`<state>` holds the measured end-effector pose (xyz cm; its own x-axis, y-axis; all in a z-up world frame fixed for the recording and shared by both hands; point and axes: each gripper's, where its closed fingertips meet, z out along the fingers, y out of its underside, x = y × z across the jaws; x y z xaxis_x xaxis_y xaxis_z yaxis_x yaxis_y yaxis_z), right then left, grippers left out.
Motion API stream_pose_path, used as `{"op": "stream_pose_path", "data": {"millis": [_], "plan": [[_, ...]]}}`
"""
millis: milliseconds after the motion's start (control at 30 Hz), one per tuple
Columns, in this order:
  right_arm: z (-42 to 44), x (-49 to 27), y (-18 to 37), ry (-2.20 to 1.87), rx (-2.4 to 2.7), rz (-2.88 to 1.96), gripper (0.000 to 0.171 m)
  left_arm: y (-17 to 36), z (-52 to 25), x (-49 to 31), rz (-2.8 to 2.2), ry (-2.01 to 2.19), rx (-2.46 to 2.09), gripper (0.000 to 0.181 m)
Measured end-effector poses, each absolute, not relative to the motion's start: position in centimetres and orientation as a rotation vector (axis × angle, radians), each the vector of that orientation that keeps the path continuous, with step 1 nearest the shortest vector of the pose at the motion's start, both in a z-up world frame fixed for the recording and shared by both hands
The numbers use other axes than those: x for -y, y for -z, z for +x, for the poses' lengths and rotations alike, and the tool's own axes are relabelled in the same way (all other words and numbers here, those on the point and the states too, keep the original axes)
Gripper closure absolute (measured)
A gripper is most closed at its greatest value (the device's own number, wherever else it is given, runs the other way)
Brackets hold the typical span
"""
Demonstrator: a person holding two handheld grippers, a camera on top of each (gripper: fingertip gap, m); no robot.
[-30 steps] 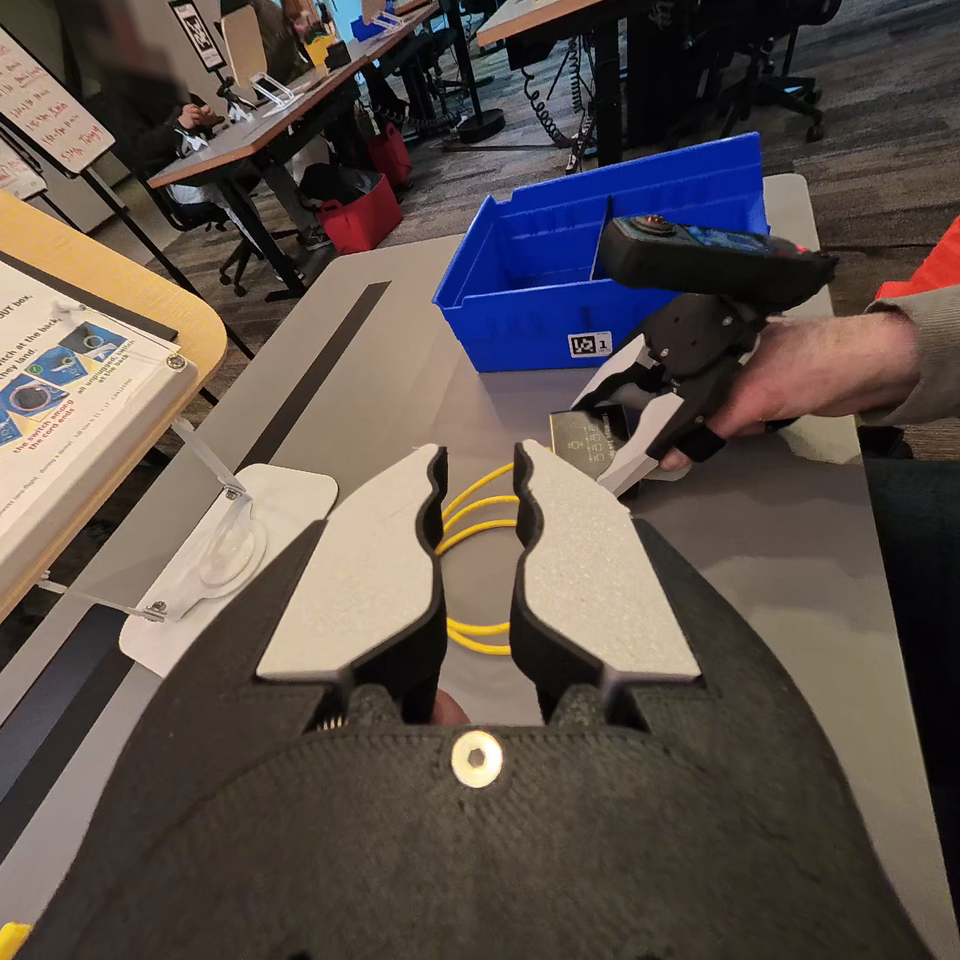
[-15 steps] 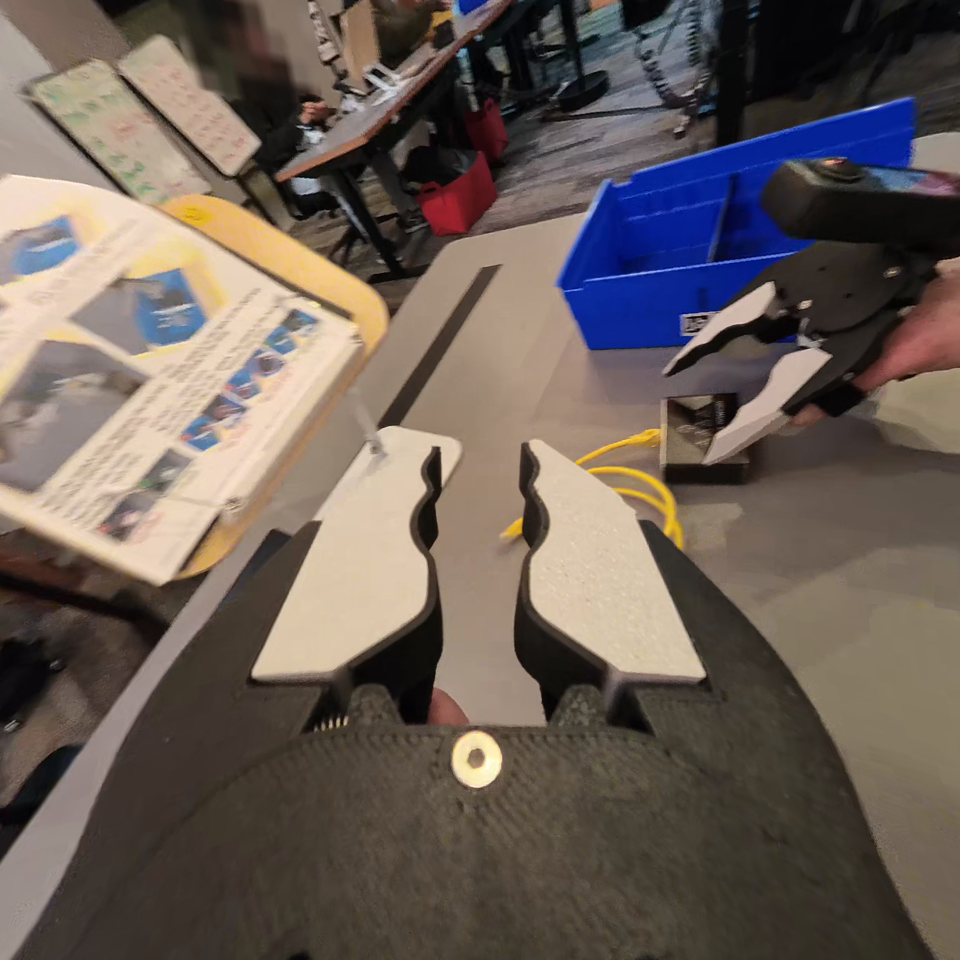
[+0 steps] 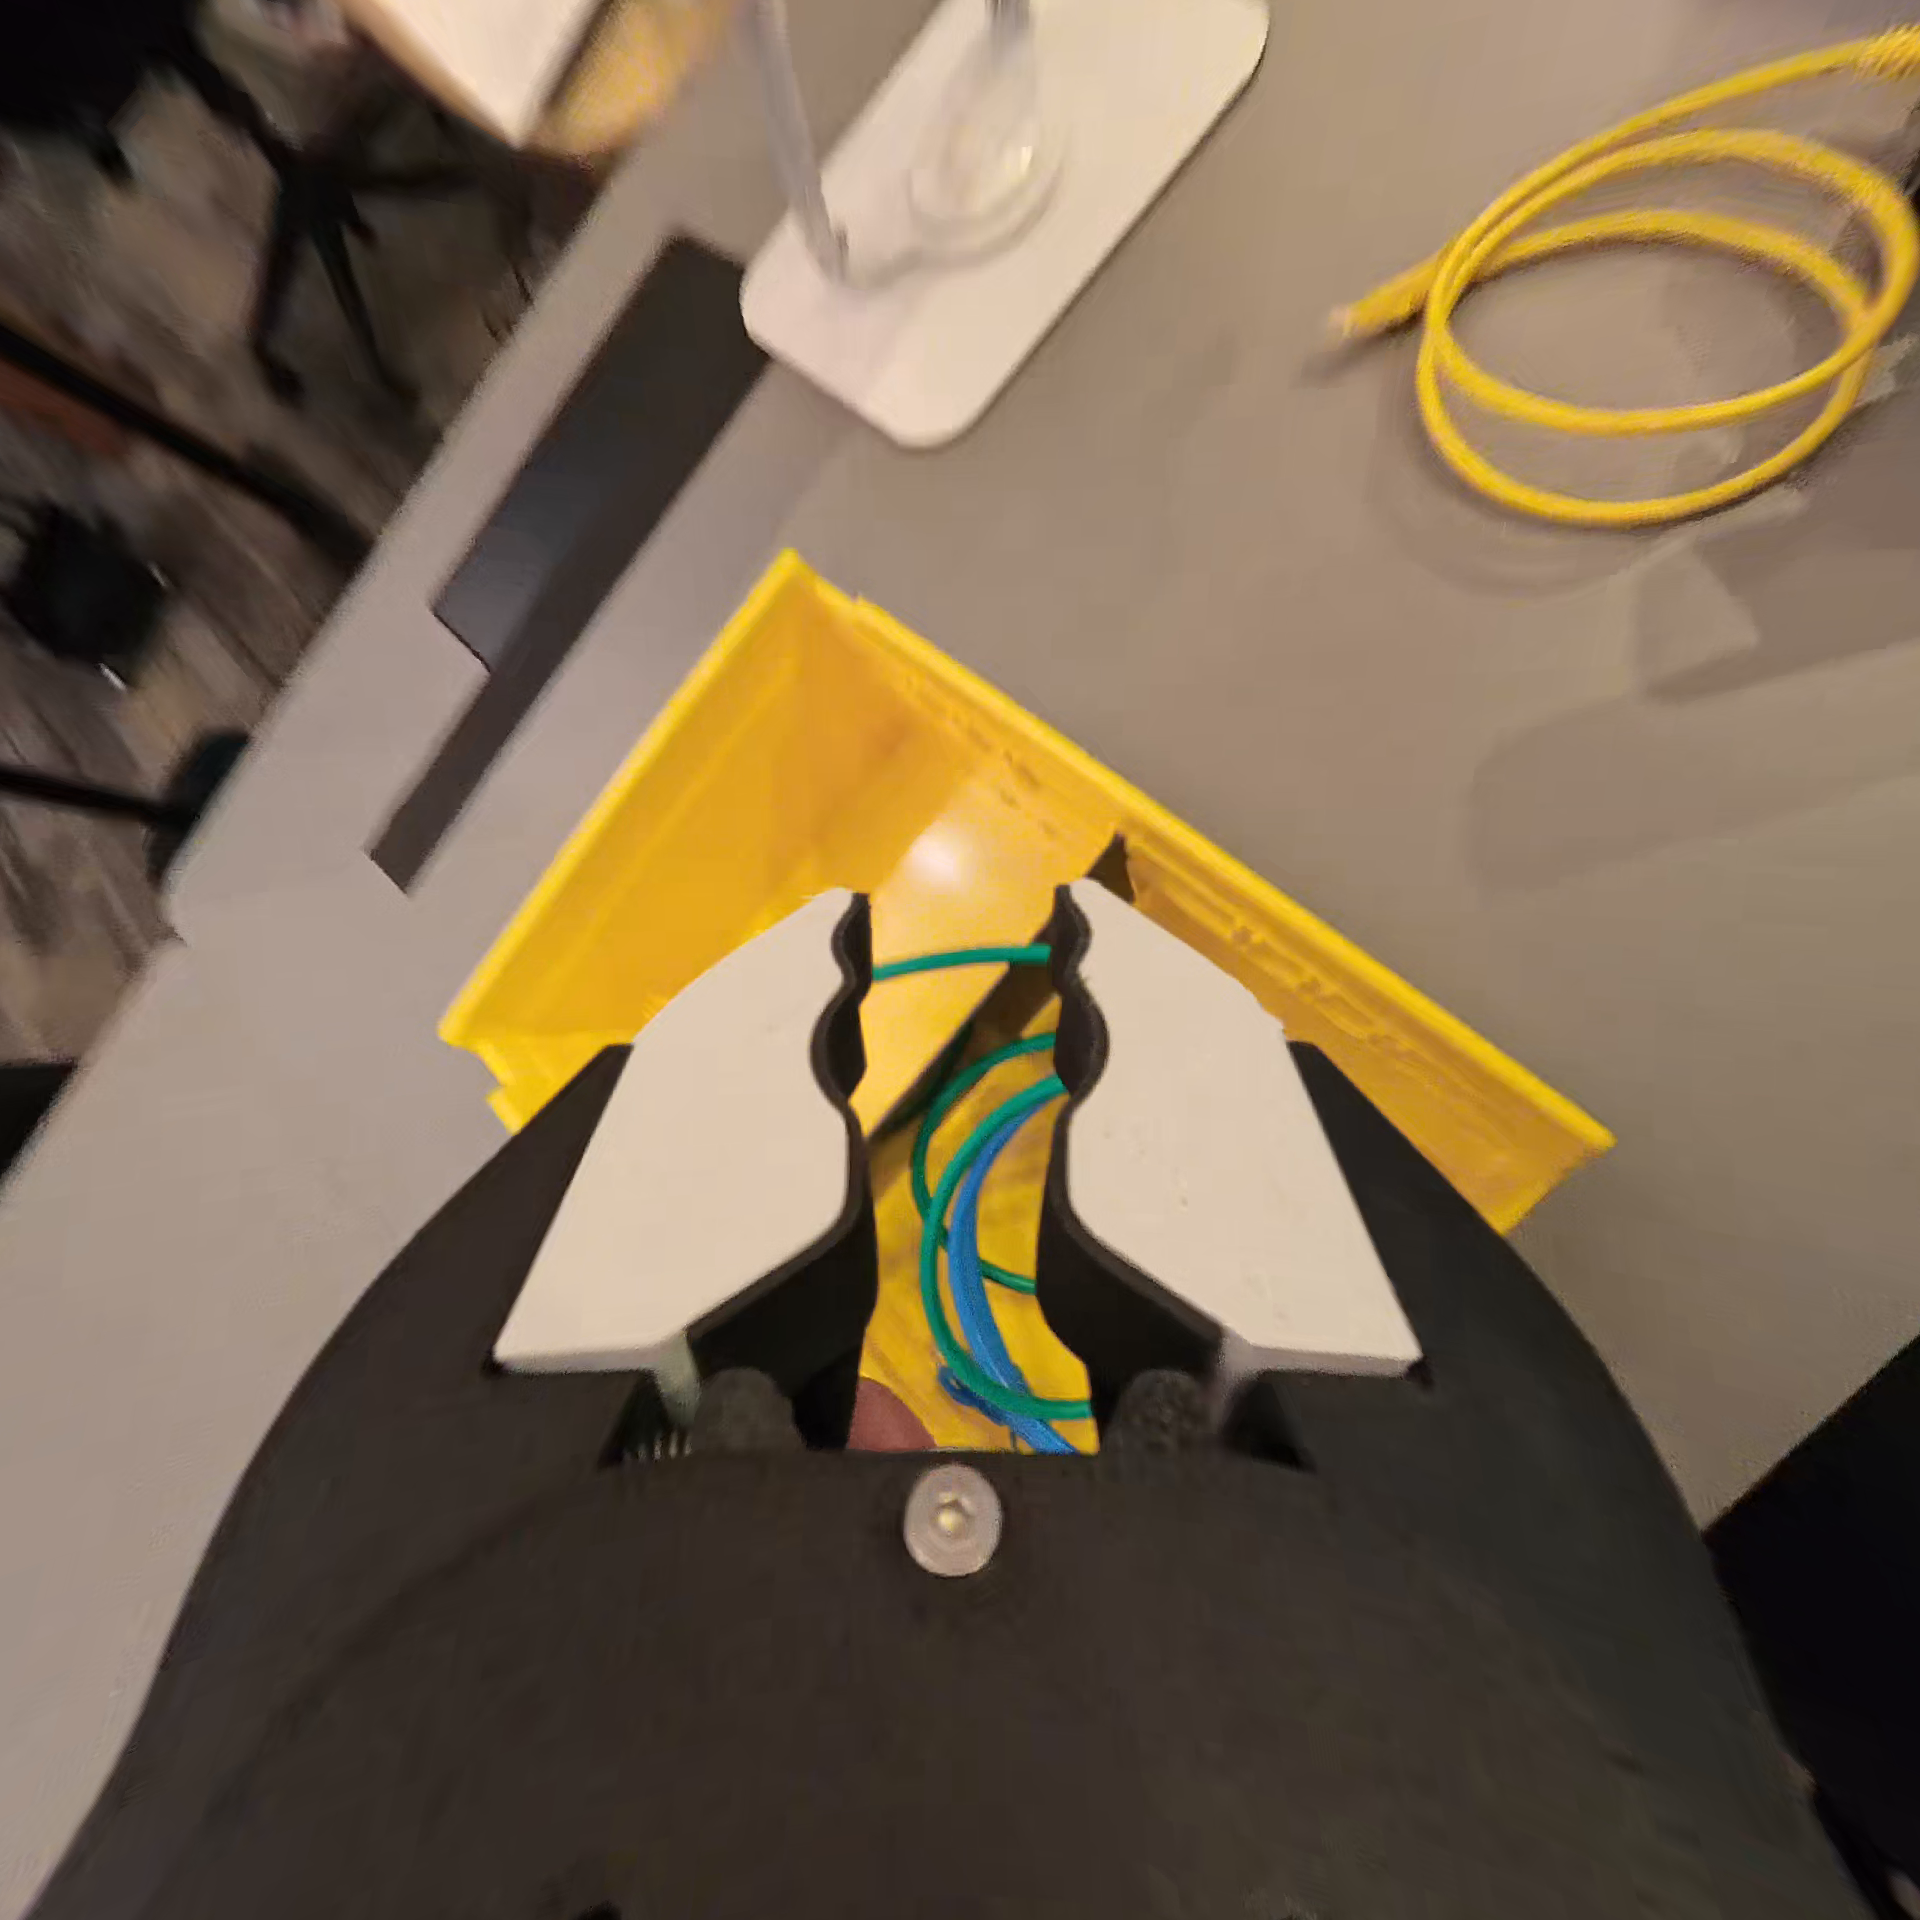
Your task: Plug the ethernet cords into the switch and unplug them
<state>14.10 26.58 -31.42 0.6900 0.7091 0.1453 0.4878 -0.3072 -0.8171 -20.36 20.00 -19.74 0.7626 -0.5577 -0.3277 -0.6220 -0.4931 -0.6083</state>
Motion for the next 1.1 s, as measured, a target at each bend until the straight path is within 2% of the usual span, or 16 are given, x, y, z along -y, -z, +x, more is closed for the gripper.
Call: {"op": "stream_pose_path", "data": {"millis": [33,167,367,533,700,767,833,1100], "plan": [[13.7,-26.7,31.2,-0.293,0.932,-1.963,0.093,21.0,-20.9,-20.1,-2.261,-0.096,-0.848,0.147],[12.2,-27.2,30.8,-0.293,0.956,-1.933,0.097,25.4,-23.4,-20.7,-2.42,-0.121,-0.691,0.131],[10.6,-27.4,30.8,-0.309,0.986,-1.915,0.099,28.5,-23.5,-22.1,-2.47,0.102,-0.365,0.128],[10.4,-27.5,30.8,-0.313,0.989,-1.909,0.101,30.2,-24.0,-23.3,-2.485,0.077,-0.224,0.127],[10.7,-27.6,30.3,-0.317,0.973,-1.896,0.104,30.4,-23.9,-24.0,-2.449,0.042,-0.208,0.141],[10.7,-27.6,30.2,-0.318,0.972,-1.892,0.106,30.3,-24.0,-24.1,-2.431,-0.012,-0.249,0.157],[10.5,-27.5,30.2,-0.32,0.977,-1.889,0.106,30.0,-23.6,-24.2,-2.411,-0.018,-0.286,0.163],[10.3,-27.3,29.7,-0.329,0.987,-1.865,0.111,25.1,-22.6,-24.6,-2.229,-0.075,-0.39,0.172]]}}
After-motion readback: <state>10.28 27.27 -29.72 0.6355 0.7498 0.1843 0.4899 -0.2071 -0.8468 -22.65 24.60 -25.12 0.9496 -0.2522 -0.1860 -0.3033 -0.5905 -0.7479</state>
